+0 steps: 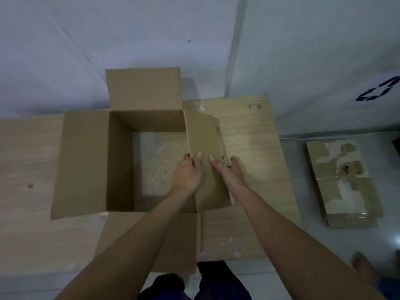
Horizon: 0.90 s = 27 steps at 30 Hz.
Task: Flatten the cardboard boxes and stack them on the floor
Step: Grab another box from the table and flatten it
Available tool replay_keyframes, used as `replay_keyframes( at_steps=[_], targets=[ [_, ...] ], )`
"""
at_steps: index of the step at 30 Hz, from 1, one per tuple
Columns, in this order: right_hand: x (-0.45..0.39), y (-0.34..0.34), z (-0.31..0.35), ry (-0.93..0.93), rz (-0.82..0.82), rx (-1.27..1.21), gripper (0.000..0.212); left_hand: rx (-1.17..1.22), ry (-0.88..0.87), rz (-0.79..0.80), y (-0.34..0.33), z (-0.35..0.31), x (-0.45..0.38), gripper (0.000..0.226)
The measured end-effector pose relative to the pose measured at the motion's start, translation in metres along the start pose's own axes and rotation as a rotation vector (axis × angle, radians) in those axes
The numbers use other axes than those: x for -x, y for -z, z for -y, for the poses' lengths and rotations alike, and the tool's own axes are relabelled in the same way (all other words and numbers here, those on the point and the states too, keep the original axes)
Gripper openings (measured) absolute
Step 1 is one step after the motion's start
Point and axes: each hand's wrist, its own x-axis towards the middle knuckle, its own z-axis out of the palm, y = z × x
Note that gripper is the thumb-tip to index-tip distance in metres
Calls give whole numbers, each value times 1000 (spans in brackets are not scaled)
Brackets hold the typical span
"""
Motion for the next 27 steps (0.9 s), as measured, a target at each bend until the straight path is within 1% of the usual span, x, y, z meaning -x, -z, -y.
replay_keyframes(
  at_steps=[2, 4, 7, 11, 12, 13, 15, 16, 18, 19, 20, 24, 25, 27],
  targets=[
    [-1, -4, 2, -3, -38, 78, 124, -23, 4, -14, 4, 0, -1, 51],
    [-3, -9, 2, -44, -64, 152, 132, -36, 17, -25, 9, 2, -1, 51],
    [-6, -15, -6, -143, 17, 3, 150, -47, 22, -37, 18, 10, 2, 52],
    [11, -23, -16, -130, 91, -79, 154, -54, 12, -67, 30, 26, 10, 50],
    [17, -25, -18, -138, 109, -99, 152, -65, 11, -72, 34, 30, 12, 50],
    [17, -28, -23, -132, 131, -120, 143, -67, 7, -77, 38, 35, 14, 50],
    [26, -36, -27, -76, 140, -163, 108, -43, -8, -82, 46, 45, 18, 50],
    [33, -41, -25, -46, 104, -170, 99, -32, -13, -90, 51, 49, 20, 50],
    [46, -56, -17, 10, 27, -149, 98, -1, -15, -123, 64, 53, 26, 51],
    [54, -63, -11, 53, 16, -135, 95, 17, -22, -138, 72, 56, 27, 53],
    [62, -70, -3, 103, 17, -121, 88, 32, -28, -145, 82, 59, 28, 55],
    [100, -99, 26, 331, 47, -76, 47, 84, -50, -215, 132, 73, 33, 57],
    [110, -107, 34, 379, 56, -70, 42, 100, -70, -243, 149, 76, 36, 56],
    [134, -123, 48, 434, 95, -102, 42, 162, -96, -271, 185, 84, 42, 56]
  ],
)
